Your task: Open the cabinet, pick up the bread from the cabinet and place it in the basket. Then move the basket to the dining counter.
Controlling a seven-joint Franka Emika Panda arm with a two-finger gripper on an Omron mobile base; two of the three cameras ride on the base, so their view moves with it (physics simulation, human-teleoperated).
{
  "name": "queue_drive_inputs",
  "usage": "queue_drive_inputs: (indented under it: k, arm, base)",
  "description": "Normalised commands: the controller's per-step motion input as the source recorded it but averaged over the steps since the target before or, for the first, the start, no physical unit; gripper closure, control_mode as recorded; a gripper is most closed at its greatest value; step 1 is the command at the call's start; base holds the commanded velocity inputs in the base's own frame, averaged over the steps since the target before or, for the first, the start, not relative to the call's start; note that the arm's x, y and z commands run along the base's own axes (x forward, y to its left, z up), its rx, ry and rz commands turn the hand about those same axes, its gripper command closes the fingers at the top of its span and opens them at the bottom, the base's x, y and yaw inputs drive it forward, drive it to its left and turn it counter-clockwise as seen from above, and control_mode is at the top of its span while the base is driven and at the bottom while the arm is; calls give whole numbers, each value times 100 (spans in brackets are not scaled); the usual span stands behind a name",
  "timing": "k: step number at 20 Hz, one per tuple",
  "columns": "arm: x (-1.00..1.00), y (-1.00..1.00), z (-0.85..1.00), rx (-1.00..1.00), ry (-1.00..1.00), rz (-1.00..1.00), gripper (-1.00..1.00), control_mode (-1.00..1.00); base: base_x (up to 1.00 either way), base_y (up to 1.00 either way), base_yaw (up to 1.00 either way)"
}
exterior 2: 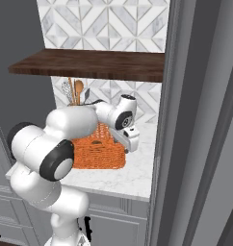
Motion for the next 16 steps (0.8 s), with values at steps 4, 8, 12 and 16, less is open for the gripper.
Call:
queue_drive_inputs:
  k: [4,8,12,16]
  arm:
    - [0,21,-49,-3,0,0,-100,-100]
    - [-1,19,-51,-4,0,1,-100,-100]
    - [-3,37,-26,0,0,0,100,-100]
    - [-14,34,-19,0,0,0,100,-100]
  base:
    - [0,0,0]
    - [0,0,0]
    - [0,0,0]
    - [0,0,0]
